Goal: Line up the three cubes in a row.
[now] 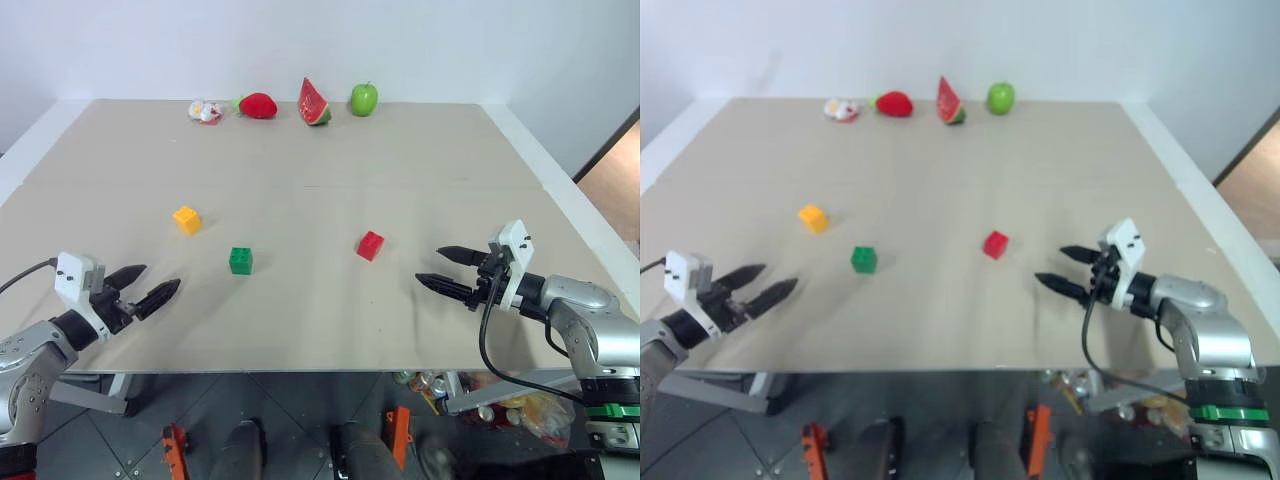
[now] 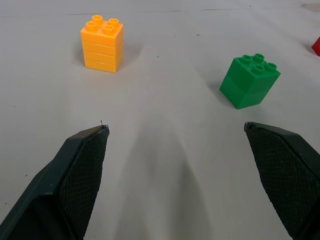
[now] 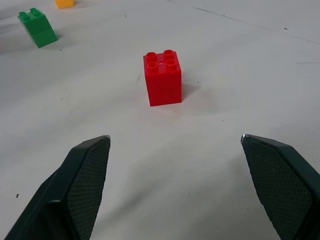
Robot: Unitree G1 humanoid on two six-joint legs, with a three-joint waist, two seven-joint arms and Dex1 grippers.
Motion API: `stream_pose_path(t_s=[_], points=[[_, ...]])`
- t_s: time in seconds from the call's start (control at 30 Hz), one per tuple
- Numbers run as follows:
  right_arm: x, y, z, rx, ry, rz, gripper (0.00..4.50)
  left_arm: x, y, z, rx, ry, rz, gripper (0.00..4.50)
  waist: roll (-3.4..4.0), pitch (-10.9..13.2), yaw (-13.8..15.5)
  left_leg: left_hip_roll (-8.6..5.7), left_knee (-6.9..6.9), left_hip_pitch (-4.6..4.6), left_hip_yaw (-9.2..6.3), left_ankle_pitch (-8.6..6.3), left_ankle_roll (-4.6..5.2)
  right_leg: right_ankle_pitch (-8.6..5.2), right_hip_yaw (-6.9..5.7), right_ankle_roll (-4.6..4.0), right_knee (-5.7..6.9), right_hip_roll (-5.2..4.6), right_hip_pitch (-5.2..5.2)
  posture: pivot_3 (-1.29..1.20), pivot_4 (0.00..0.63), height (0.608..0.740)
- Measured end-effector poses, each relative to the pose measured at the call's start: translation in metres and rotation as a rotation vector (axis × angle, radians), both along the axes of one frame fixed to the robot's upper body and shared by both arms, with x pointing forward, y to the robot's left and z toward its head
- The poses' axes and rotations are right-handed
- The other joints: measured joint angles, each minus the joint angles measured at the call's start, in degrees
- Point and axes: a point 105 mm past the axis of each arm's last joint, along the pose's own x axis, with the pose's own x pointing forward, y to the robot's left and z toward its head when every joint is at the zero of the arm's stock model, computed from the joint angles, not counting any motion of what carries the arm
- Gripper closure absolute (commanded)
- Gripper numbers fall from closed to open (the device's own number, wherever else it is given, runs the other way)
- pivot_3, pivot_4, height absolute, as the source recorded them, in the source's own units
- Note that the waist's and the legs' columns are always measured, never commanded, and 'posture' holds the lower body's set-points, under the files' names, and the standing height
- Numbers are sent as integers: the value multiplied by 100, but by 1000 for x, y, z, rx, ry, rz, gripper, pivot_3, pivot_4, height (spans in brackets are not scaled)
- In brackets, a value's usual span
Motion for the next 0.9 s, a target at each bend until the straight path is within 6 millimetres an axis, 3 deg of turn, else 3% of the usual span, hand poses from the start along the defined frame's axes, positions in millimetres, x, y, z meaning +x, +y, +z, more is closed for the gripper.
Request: stream_pose_path(t_s=[0.17,0.23,0.5,0.9], points=[[12,-1,4,-17,-40,-42,159,-5,-6,7,67,-10,-51,17,-2,0,-10,6,4,2,5,0,0,5,1,-7,0,5,-1,0,150,740],[20,4,3,-35,-55,-50,159,-6,-18,20,104,-60,-118,17,-1,-1,-9,15,5,5,7,0,0,9,1,-11,0,10,1,0,150,740],[40,35,-13,-97,-41,26,159,-5,-73,39,163,-163,-427,17,-1,-1,-9,46,9,5,16,1,0,16,5,-20,1,44,2,0,150,740],[60,73,-28,-115,-35,127,159,-3,-105,39,149,-185,-549,17,-1,0,-17,73,10,11,14,1,1,24,27,-25,12,91,-2,0,150,740]])
